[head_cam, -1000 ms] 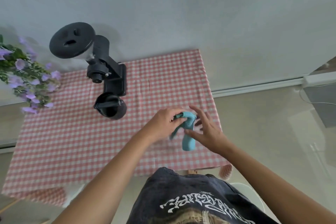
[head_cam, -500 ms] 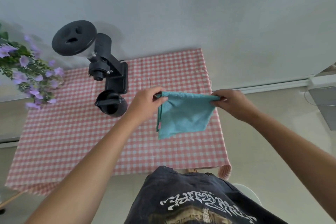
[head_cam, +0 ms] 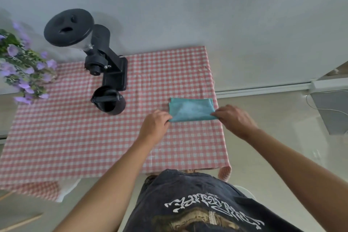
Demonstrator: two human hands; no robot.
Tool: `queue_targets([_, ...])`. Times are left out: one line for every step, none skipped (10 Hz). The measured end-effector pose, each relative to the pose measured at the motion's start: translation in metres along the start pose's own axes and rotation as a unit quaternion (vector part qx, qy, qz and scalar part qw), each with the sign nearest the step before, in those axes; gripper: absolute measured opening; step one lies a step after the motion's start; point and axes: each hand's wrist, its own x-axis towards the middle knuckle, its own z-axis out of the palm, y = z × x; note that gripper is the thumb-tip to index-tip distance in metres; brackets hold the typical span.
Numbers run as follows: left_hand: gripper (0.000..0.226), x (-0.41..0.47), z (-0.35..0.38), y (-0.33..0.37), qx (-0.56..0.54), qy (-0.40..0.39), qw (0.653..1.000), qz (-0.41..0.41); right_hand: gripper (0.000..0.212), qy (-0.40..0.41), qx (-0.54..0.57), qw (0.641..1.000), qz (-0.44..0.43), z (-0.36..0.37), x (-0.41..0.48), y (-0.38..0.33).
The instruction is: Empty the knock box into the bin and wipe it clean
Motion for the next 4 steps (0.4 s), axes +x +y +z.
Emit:
queue_targets([0.021, -0.029, 0.039, 0.002, 0.013, -0.053, 0.998, -0.003, 0.025, -0.061, -0.032, 0.998, 0.006, 0.036, -0.033, -0.007])
queue_targets([0.027, -0.052, 0.066, 0.006, 0.049, -0.119, 0.992, -0.008, 0.028, -0.097, -0.055, 0.994, 0.020, 0.061, -0.060, -0.013])
queue_targets([0.037, -0.070, 0.083, 0.007, 0.088, -0.243, 0.966, -0.016, 0.040, -0.182, -0.090, 0.979, 0.014, 0.083, -0.080, -0.020])
queue_targets([0.064, -0.095, 0.089, 0.007, 0.088, -0.316, 0.944, -0.043, 0.070, -0.262, -0.096, 0.959, 0.046, 0.094, -0.101, -0.026])
